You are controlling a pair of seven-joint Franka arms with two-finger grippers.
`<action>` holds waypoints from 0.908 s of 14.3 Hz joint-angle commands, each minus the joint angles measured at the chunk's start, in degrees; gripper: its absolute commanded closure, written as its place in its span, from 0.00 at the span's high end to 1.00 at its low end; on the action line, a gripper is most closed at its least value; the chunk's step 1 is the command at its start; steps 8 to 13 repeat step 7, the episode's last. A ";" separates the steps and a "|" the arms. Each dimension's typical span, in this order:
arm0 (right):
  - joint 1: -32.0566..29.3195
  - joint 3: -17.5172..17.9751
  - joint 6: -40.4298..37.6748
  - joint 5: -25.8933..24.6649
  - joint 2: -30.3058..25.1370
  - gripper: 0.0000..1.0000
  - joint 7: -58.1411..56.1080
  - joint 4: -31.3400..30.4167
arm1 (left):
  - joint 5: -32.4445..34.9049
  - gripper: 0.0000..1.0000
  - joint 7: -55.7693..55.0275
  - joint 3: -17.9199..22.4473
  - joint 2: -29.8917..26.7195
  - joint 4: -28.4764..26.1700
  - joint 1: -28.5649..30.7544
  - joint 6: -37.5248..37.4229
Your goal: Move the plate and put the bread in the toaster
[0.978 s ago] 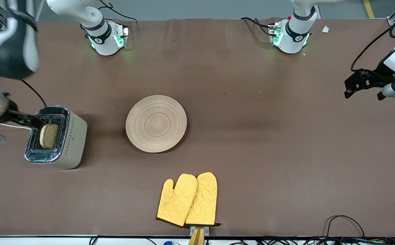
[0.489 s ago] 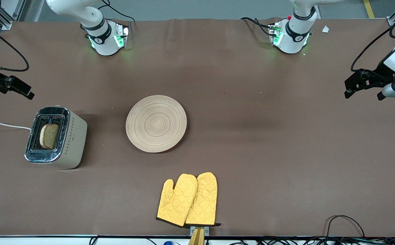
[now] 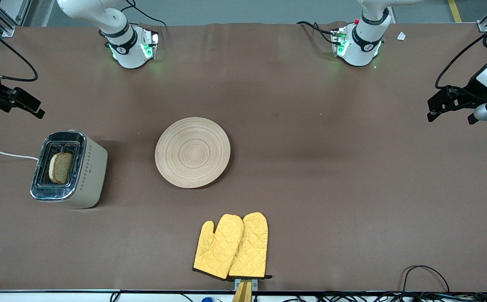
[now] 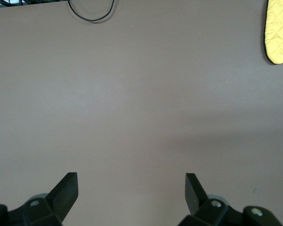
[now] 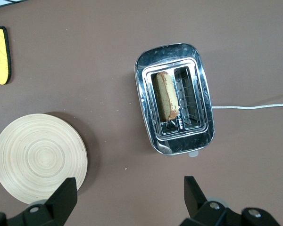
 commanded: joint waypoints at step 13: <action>-31.90 31.11 -0.53 2.03 0.73 1.00 -1.88 0.71 | 0.02 1.00 0.97 0.17 1.16 2.37 -0.02 0.56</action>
